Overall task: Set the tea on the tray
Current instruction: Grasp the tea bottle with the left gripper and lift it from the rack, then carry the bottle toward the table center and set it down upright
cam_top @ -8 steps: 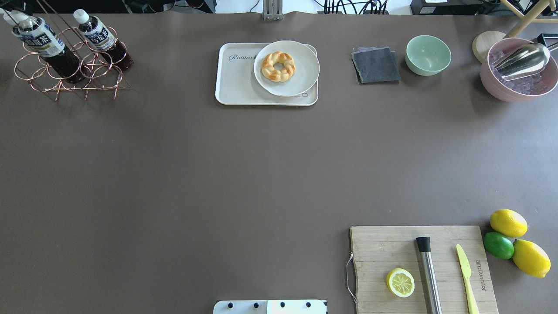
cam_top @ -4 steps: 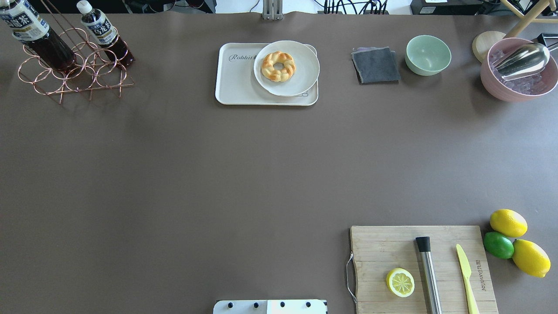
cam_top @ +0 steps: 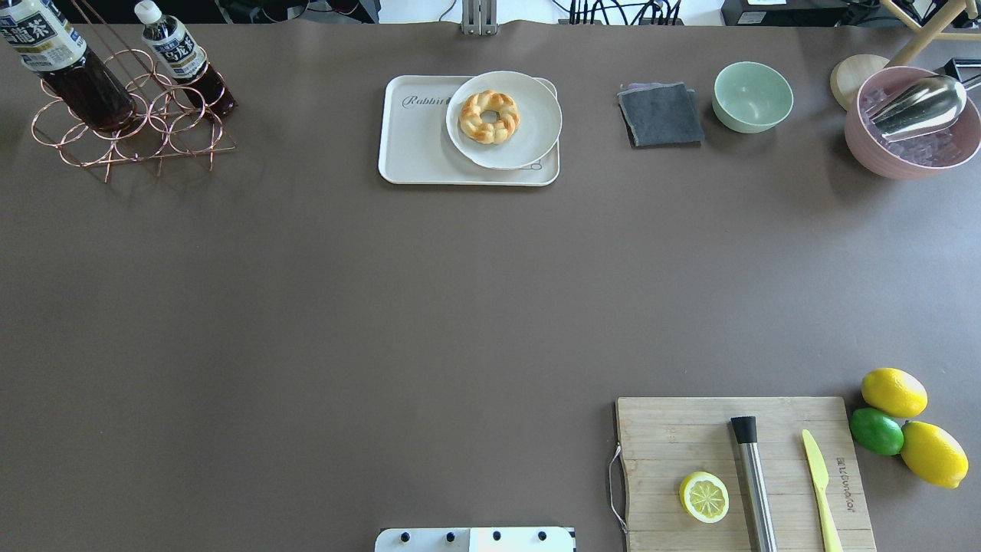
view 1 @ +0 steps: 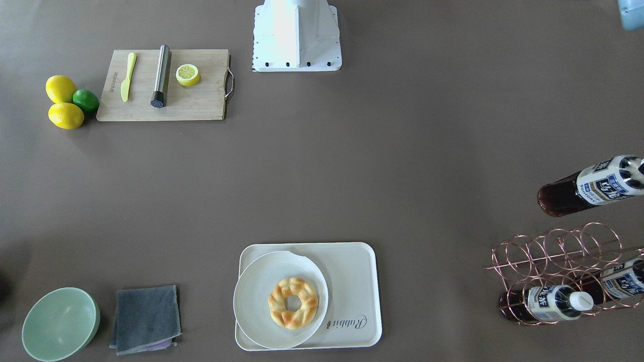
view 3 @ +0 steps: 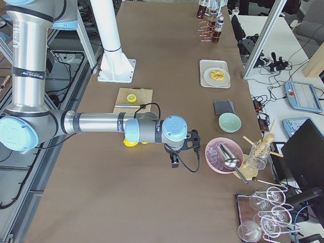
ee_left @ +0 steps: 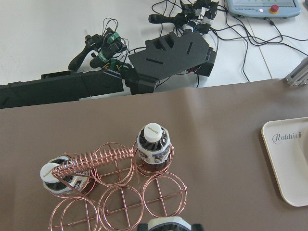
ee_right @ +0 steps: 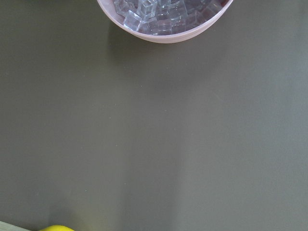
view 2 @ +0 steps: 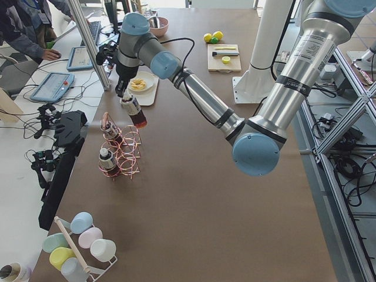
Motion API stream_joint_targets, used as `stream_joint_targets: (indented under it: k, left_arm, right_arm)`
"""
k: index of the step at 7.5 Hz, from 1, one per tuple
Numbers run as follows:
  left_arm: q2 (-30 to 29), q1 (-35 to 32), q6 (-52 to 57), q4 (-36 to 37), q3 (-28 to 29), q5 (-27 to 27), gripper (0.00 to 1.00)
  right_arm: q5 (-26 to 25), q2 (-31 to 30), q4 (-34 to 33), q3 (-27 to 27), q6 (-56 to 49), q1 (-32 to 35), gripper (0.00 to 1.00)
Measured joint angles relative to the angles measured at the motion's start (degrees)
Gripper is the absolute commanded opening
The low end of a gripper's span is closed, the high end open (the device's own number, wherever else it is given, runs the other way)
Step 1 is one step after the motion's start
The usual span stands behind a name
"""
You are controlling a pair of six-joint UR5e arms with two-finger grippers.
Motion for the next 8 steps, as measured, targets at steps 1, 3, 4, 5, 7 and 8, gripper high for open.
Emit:
stream_joint_targets:
  k: [1, 3, 4, 5, 7, 8]
  left_arm:
    - [-2.94, 3.16, -1.02, 4.30, -1.21, 3.93, 0.00]
    - [-7.82, 9.43, -8.33, 7.25, -1.72, 7.64, 0.00]
    - [-9.68, 12.35, -13.39, 7.52, -2.05, 8.54, 0.00]
    - [-11.76, 16.23, -18.92, 7.73, -2.34, 10.49, 0.00]
    - [-16.57, 24.07, -25.98, 12.73, -3.82, 15.27, 0.00]
    - [-18.70, 28.80, -29.73, 15.09, -4.44, 19.00, 0.00]
  right_arm:
    - [-0.23, 0.48, 0.02, 0.08, 0.05, 0.00, 1.00]
    - [-0.46, 1.62, 0.04, 0.43, 1.05, -0.02, 1.00]
    - [-0.49, 2.39, 0.05, 0.45, 2.13, -0.19, 1.00]
    - [-0.50, 3.09, 0.05, 0.46, 3.16, -0.46, 1.00]
    - [-0.50, 4.19, 0.05, 0.51, 4.92, -1.20, 1.00]
    - [-0.51, 5.06, 0.05, 0.53, 6.40, -2.11, 1.00]
